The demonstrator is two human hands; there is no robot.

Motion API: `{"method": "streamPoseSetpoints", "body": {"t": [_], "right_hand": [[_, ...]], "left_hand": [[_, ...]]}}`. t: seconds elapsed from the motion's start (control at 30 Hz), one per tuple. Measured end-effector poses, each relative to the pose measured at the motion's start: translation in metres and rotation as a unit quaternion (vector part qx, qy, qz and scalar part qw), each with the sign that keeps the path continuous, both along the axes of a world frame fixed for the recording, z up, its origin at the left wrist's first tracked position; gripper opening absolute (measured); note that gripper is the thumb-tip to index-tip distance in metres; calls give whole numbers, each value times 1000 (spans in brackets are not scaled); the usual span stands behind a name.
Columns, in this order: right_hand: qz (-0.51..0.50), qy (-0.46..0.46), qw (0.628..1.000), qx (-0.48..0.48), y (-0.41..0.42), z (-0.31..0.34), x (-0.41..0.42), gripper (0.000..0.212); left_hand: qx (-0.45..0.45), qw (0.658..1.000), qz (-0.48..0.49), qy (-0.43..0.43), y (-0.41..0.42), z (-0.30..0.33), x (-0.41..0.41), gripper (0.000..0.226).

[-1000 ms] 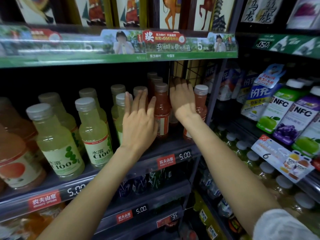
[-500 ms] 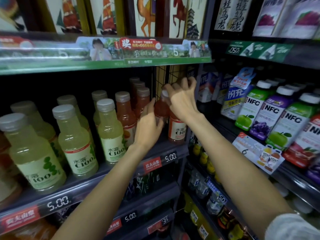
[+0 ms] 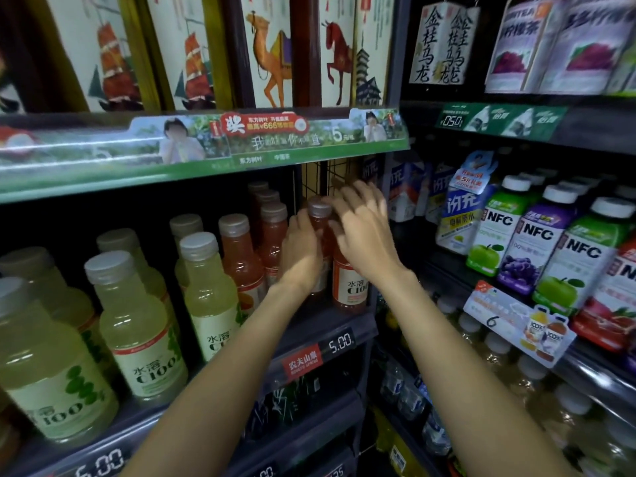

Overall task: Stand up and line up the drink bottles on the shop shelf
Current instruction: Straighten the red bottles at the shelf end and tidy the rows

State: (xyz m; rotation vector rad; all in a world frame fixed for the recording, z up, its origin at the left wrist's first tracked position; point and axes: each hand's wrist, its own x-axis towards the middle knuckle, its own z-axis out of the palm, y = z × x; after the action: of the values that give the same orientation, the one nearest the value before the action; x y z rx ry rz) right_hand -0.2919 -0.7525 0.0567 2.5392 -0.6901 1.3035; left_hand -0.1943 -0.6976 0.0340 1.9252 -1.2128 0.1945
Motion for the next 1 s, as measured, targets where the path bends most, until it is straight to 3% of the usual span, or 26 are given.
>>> {"method": "streamPoseSetpoints", "body": {"t": [0.17,0.4,0.5,0.63,1.0], "right_hand": [[-24,-119,989,82,19,-47,-36,29],[-49,-77,985,145,14,-74,-47,40],[-35,-46,984,170,11,-77,-47,47],[-30,-49,981,183,10,-75,-45,48],[-20,-86,974,210,15,-84,-41,55]], "left_hand": [[40,996,60,-48,-4,6,-2,49],[-21,998,22,-56,-1,-24,-20,61],[25,997,5,-70,6,-37,-20,65],[20,987,42,-157,5,-43,-14,84],[-31,993,-107,32,15,-79,-19,84]]}}
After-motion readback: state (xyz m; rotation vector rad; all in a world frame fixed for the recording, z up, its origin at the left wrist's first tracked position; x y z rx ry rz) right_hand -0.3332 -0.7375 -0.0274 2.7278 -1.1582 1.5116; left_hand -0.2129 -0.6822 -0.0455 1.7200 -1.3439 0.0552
